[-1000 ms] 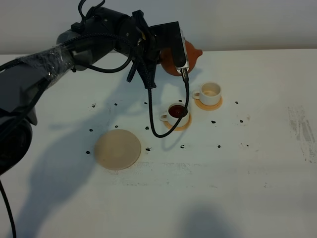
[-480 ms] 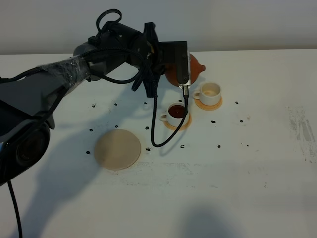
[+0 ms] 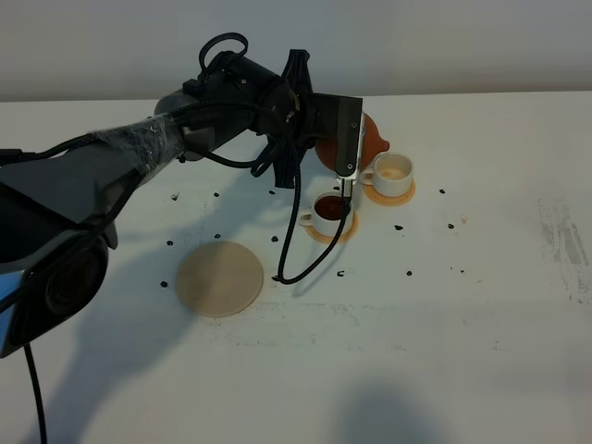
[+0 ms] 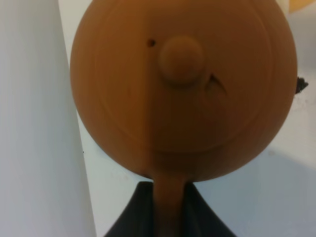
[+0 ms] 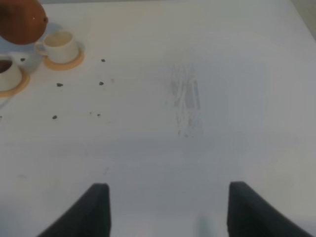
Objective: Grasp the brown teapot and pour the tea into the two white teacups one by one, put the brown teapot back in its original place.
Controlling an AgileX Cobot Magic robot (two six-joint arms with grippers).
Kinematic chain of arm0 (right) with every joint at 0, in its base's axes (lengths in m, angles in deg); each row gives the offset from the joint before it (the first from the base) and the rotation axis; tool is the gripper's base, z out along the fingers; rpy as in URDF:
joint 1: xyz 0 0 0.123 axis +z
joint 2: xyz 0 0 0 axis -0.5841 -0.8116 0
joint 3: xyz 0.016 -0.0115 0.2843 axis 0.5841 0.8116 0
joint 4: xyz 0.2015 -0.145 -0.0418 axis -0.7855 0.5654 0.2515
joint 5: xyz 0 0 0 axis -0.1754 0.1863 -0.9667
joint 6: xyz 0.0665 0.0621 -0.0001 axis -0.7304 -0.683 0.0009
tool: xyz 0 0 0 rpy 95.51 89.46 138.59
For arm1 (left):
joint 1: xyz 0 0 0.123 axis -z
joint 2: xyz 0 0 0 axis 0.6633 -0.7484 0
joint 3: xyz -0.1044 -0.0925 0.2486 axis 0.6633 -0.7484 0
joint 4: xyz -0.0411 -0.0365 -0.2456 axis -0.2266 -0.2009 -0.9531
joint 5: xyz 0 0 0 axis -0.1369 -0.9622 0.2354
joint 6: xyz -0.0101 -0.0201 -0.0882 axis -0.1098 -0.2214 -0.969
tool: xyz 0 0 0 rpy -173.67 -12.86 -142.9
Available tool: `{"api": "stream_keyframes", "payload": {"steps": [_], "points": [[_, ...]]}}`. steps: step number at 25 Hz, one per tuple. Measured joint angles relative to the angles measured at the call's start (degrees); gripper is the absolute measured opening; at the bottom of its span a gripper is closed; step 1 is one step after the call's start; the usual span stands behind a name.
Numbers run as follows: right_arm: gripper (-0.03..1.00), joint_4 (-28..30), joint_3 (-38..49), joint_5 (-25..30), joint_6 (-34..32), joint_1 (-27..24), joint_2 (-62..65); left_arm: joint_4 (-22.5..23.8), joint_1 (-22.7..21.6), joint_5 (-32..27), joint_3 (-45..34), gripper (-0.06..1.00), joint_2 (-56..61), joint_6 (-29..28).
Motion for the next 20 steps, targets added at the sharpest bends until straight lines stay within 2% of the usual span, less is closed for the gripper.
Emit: {"api": "stream_keyframes", "payload": {"steps": [20], "points": [[0.50,0.00,0.00,0.00,0.00,0.00,0.00,9.07,1.14,4.03,0.00,0.08,-0.06,0.06]]}}
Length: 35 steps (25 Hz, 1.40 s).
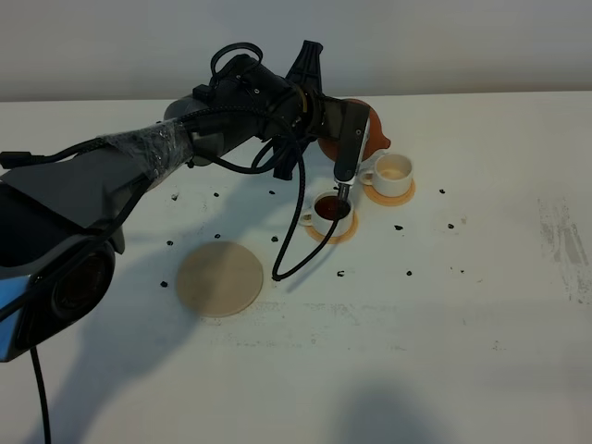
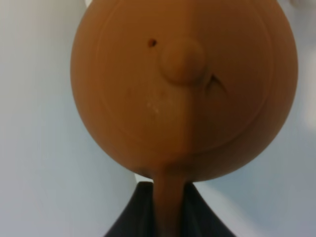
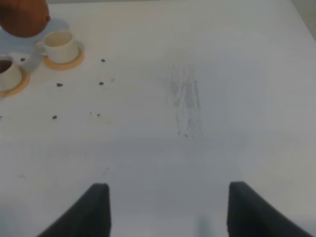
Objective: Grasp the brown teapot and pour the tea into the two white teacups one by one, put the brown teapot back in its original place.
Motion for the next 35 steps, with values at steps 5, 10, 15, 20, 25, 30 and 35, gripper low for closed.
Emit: {"api": "stream_keyframes", "payload": {"steps": [5,10,15,20,25,30,35], "points": [[0.50,0.00,0.00,0.00,0.00,0.00,0.00,2.30,0.00,0.15,0.00,0.08,0.00,0.30],[0.50,0.00,0.00,0.00,0.00,0.00,0.00,3.22,0.48,0.51,0.00,0.08,0.00,2.23],[0.50,0.00,0.00,0.00,0.00,0.00,0.00,3.29,1.12,1.54,0.00,0.08,0.00,3.62],[0.50,0.00,0.00,0.00,0.00,0.00,0.00,4.72,1.12,2.08,0.00,0.08,0.00,3.89],[0.50,0.00,0.00,0.00,0.00,0.00,0.00,6.30,1.12,2.82,0.00,0.08,0.00,4.45],[0.50,0.00,0.00,0.00,0.00,0.00,0.00,6.35,1.12,3.28,0.00,0.08,0.00,7.18],[0.50,0.00,0.00,0.00,0.00,0.00,0.00,7.40,1.12,3.38,0.00,0.08,0.00,8.77]]}}
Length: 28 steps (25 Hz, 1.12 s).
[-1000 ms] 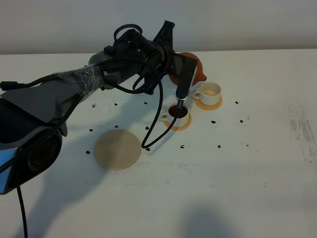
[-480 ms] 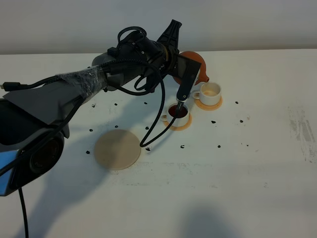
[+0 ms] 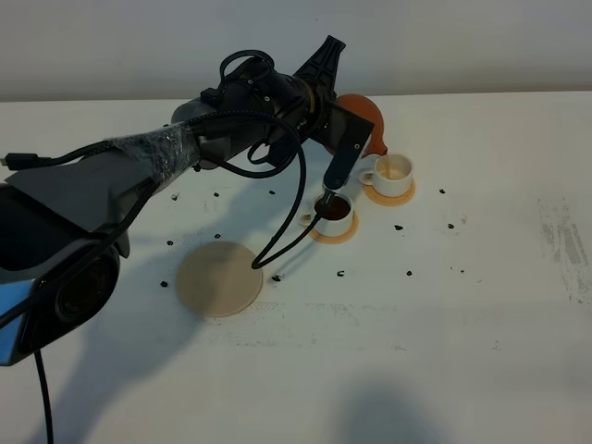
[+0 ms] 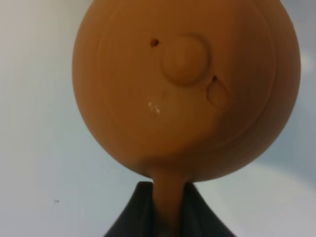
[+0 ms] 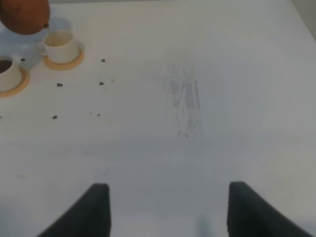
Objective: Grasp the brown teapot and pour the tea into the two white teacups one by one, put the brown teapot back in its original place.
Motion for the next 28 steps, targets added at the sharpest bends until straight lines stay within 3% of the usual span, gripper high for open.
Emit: {"api": "stream_keyframes", "payload": {"steps": [28], "points": [[0.50,0.00,0.00,0.00,0.00,0.00,0.00,0.97,0.00,4.08,0.00,0.08,-1.02,4.06]]}}
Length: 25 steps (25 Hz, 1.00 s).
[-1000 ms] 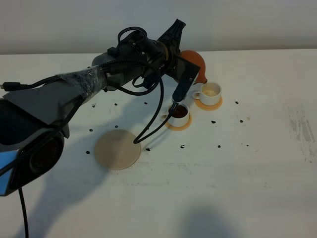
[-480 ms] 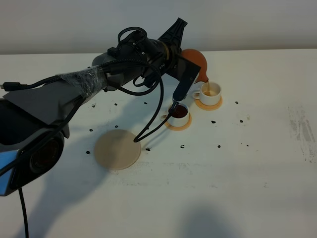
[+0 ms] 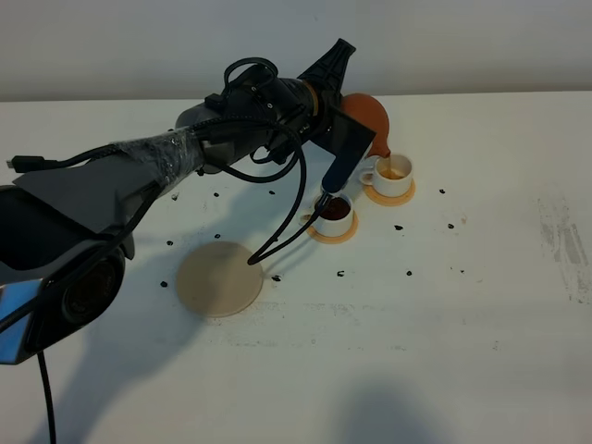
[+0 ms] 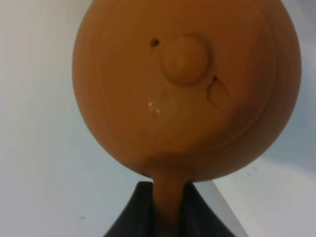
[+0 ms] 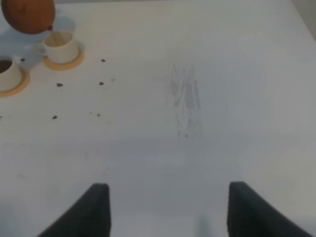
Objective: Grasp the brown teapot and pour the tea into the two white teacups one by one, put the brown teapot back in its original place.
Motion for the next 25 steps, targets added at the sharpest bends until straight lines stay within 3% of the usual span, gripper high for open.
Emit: {"api": "stream_keyframes", "payload": {"steps": [13,25], "points": [[0.50,0.00,0.00,0.00,0.00,0.00,0.00,2.00,0.00,1.19,0.00,0.08,0.00,0.33],[0.50,0.00,0.00,0.00,0.00,0.00,0.00,2.13,0.00,1.58,0.00,0.08,0.00,4.15]]}}
